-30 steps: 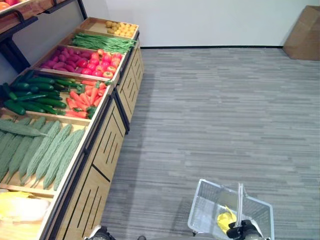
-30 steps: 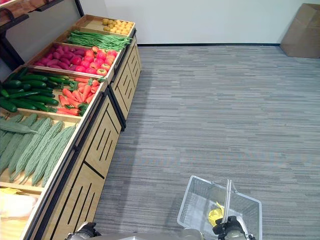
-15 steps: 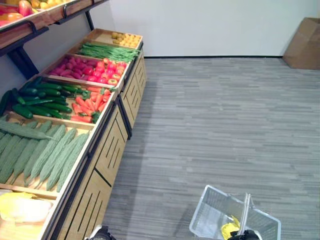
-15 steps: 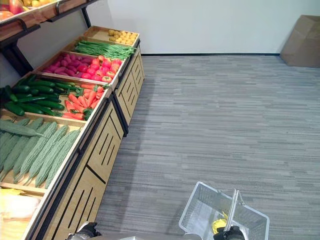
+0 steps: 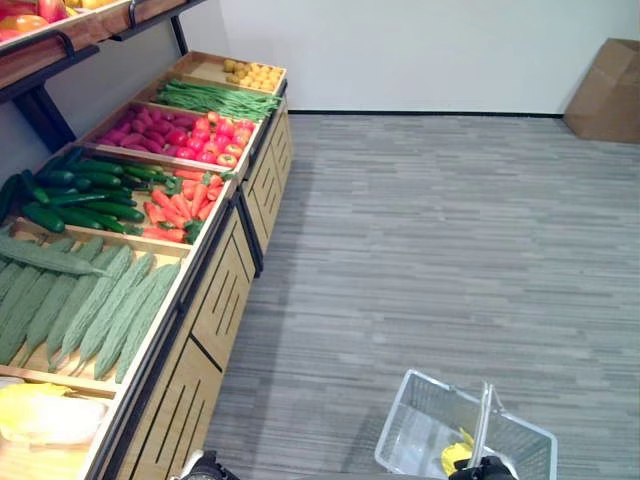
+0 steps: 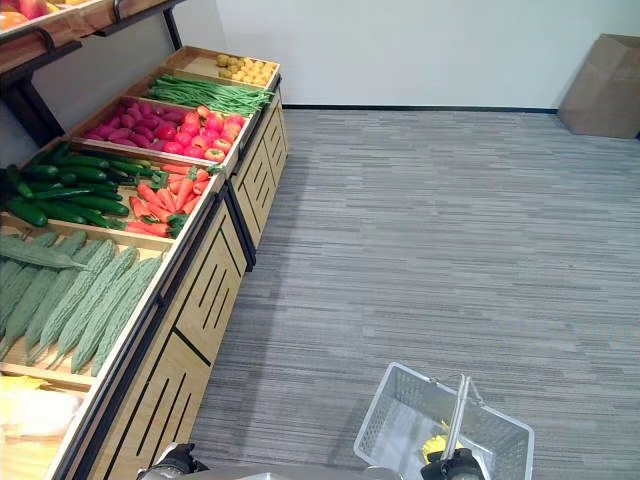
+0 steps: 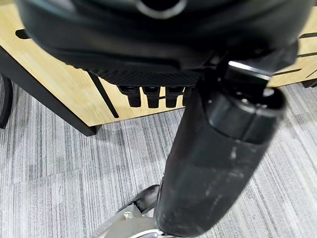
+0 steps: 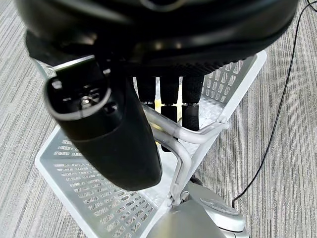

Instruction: Get the vegetables into the basket

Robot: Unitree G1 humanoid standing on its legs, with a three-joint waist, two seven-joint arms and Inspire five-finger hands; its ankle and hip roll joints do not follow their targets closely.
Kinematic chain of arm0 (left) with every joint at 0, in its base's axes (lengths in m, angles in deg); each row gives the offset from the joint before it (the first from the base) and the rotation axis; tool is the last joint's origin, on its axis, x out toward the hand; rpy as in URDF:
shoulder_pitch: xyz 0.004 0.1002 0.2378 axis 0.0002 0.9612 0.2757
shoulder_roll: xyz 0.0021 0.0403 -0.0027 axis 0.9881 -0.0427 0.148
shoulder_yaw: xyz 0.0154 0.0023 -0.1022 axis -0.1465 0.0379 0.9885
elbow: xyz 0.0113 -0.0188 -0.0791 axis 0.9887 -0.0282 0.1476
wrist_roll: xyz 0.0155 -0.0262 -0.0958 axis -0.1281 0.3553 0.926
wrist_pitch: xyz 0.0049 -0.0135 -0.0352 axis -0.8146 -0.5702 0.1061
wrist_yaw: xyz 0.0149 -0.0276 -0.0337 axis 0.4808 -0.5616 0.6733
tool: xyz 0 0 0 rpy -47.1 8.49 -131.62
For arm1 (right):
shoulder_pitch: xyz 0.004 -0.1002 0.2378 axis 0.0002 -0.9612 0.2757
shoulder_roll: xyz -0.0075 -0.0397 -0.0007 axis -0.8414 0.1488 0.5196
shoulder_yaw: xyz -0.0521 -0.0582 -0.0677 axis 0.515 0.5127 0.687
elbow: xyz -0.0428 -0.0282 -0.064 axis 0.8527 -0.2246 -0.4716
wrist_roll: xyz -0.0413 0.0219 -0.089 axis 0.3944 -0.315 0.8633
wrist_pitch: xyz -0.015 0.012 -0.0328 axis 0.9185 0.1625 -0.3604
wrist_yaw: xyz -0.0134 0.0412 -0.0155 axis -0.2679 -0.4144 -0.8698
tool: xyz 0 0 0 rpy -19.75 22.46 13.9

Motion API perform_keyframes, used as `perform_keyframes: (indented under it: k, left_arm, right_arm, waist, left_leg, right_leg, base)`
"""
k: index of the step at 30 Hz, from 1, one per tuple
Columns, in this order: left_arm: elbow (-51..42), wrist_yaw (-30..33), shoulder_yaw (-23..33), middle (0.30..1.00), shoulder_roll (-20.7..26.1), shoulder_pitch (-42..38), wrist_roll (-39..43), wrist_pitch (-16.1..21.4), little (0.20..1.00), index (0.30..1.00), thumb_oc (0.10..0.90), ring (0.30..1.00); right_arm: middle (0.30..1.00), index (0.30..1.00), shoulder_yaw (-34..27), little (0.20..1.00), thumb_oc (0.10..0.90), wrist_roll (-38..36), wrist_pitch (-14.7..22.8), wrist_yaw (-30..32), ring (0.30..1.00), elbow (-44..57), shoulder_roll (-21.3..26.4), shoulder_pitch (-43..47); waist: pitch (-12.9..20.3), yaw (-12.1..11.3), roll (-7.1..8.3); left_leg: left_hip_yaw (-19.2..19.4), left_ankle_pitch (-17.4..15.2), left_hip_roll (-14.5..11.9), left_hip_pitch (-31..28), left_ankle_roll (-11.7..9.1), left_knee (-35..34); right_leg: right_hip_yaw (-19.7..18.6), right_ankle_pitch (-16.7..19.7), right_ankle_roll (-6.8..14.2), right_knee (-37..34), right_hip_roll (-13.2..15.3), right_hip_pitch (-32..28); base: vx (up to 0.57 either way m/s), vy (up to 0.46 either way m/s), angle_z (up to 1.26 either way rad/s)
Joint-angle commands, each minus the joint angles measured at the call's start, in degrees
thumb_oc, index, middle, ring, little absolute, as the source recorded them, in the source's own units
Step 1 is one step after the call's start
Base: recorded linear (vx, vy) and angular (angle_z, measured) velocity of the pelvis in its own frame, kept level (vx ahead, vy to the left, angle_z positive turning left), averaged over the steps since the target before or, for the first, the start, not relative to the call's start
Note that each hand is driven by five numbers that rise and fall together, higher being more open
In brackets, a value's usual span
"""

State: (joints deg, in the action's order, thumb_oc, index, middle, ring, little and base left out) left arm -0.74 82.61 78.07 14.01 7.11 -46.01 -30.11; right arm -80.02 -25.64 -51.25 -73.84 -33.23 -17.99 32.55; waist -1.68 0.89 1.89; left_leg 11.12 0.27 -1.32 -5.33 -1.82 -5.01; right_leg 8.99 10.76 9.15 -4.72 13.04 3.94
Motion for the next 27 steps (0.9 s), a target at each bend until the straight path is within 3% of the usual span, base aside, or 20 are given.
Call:
perform_keyframes:
  k: [1, 6, 9, 15, 18, 21, 24, 27]
  left_arm:
    - [2.39, 1.29, 2.36, 1.0, 1.74, -3.87, -0.33, 0.32, 1.0, 1.0, 0.9, 1.0]
    - [1.4, 1.38, 2.24, 1.0, 2.12, -4.38, -0.4, 0.35, 1.0, 1.0, 0.9, 1.0]
    - [1.03, 1.8, 2.16, 1.0, 2.3, -4.59, -0.23, 0.34, 1.0, 1.0, 0.9, 1.0]
    - [0.18, 2.14, 1.54, 1.0, 2.98, -5.08, -1.32, 0.45, 1.0, 1.0, 0.9, 1.0]
    - [1.08, 2.48, 1.45, 1.0, 3.05, -5.66, -2.01, 0.12, 1.0, 1.0, 0.9, 1.0]
    - [1.29, 2.45, 1.77, 1.0, 2.98, -5.62, -2.33, 0.04, 1.0, 1.0, 0.9, 1.0]
    - [1.26, 2.37, 2.26, 1.0, 2.58, -5.35, -2.22, 0.32, 1.0, 1.0, 0.9, 1.0]
    - [1.27, 2.26, 2.08, 1.0, 2.07, -5.08, -1.97, 0.24, 1.0, 1.0, 0.9, 1.0]
  right_arm:
    - [0.3, 0.3, 1.18, 0.3, 0.4, 2.08, -0.69, 0.0, 0.3, -1.23, 0.21, 1.82]
    - [0.3, 0.3, 0.8, 0.3, 0.4, 1.09, -0.68, -0.14, 0.3, 0.36, 0.74, 3.03]
    - [0.3, 0.3, 1.21, 0.3, 0.4, 1.02, -0.44, 0.05, 0.3, 1.75, 0.72, 3.56]
    - [0.3, 0.3, 1.96, 0.3, 0.4, 0.8, 0.09, 0.19, 0.3, 2.15, 0.59, 3.9]
    - [0.3, 0.3, 2.65, 0.3, 0.4, 0.96, 0.34, 0.42, 0.3, 2.05, 0.33, 4.1]
    - [0.3, 0.3, 3.03, 0.3, 0.4, 1.21, 0.29, 0.61, 0.3, 1.91, -0.17, 3.62]
    - [0.3, 0.3, 3.16, 0.3, 0.4, 1.48, 0.43, 0.26, 0.3, 1.52, -0.6, 2.77]
    - [0.3, 0.3, 3.11, 0.3, 0.4, 1.16, 0.62, 0.27, 0.3, 1.35, -0.47, 2.11]
  waist:
    - [-3.88, -0.41, 1.97]
    - [-6.45, -0.97, 2.68]
    - [-8.37, -1.03, 2.61]
    - [-10.22, -0.35, 2.86]
    - [-11.18, 1.24, 3.65]
    - [-11.17, 2.27, 3.65]
    - [-10.9, 3.49, 3.5]
    - [-10.28, 4.09, 2.87]
  left_leg:
    - [-2.32, -1.64, 1.21, 5.5, 1.16, 4.33]
    - [-1.98, -3.88, 3.21, 6.4, 2.91, 7.08]
    - [-2.06, -5.28, 4.16, 6.71, 4.14, 8.8]
    - [-2.49, -6.13, 4.42, 5.69, 4.0, 8.28]
    - [-3.61, -6.52, 4.66, 3.39, 3.41, 6.66]
    - [-4.21, -7.41, 4.62, 0.42, 2.86, 5.29]
    - [-5.96, -9.02, 4.54, -3.5, 2.27, 4.21]
    - [-7.17, -9.95, 3.55, -5.55, 1.53, 3.65]
  right_leg:
    - [-0.92, -5.58, 4.25, 8.27, 4.86, -1.79]
    - [-2.25, -2.64, 4.85, 12.9, 6.68, 1.04]
    - [-2.67, -0.89, 4.19, 17.03, 7.13, 2.9]
    - [-1.67, -0.05, 3.3, 12.9, 4.23, 7.19]
    - [-0.23, 2.75, 3.64, 6.96, 1.86, 12.43]
    - [1.79, 4.28, 4.02, 3.64, -0.21, 13.56]
    - [3.17, 5.53, 3.73, 2.91, -2.26, 16.09]
    - [3.72, 5.18, 2.7, 4.66, -2.45, 16.05]
  base:
    - [0.02, 0.101, -0.12]
    - [0.04, 0.144, -0.09]
    - [0.07, 0.159, -0.17]
    - [0.1, 0.026, -0.12]
    - [0.2, -0.033, 0.13]
    - [0.23, -0.035, 0.33]
    - [0.3, -0.094, 0.45]
    - [0.22, -0.134, 0.24]
